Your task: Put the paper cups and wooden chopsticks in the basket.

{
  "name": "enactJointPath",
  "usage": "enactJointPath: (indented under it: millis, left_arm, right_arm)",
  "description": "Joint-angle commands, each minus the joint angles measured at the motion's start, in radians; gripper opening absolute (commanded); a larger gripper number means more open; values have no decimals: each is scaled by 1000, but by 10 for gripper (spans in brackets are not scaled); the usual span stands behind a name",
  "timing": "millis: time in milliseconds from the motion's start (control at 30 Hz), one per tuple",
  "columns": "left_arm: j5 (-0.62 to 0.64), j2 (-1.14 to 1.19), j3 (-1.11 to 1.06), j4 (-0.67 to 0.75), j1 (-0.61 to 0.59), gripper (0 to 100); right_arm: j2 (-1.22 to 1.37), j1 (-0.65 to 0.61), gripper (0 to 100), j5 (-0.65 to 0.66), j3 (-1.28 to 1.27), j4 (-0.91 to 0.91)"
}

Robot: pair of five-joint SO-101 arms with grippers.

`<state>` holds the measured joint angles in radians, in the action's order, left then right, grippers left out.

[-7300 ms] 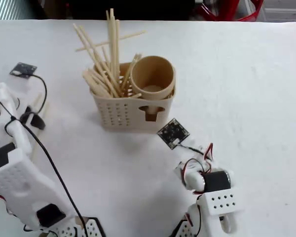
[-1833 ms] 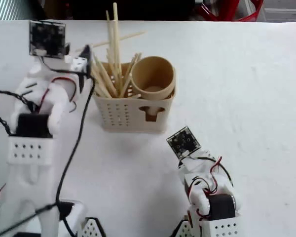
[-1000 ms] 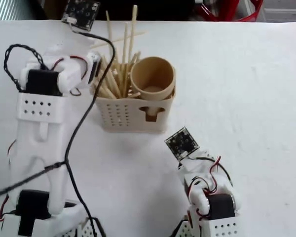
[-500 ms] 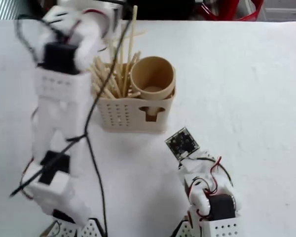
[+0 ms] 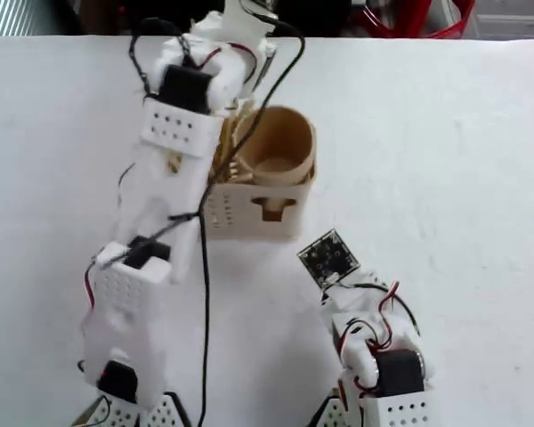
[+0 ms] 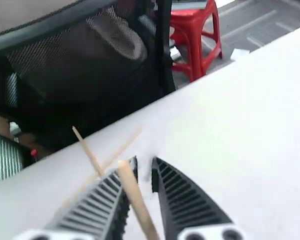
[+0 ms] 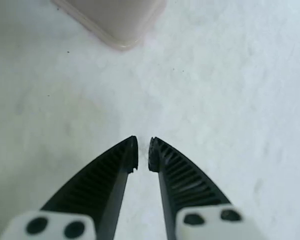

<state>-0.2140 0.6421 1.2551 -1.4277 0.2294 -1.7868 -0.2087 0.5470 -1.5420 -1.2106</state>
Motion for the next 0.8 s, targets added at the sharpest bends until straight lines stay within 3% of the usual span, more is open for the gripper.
enactJointPath:
  millis: [0, 167, 400, 567, 767]
  left_arm:
    - [-8, -35, 161, -370, -1, 66]
    - [-14, -108, 390, -310, 7, 31]
    - [-9, -90, 282, -203, -62, 31]
    - [-15, -79, 293, -358, -64, 28]
    - [-17, 51, 178, -348, -90, 27]
  right_arm:
    - [-7, -12, 49, 12, 3, -2]
    - [-7, -12, 49, 11, 3, -1]
    - [-7, -12, 49, 12, -6, -1]
    - [-7, -12, 49, 12, -6, 13]
    - [-7, -12, 49, 12, -8, 8]
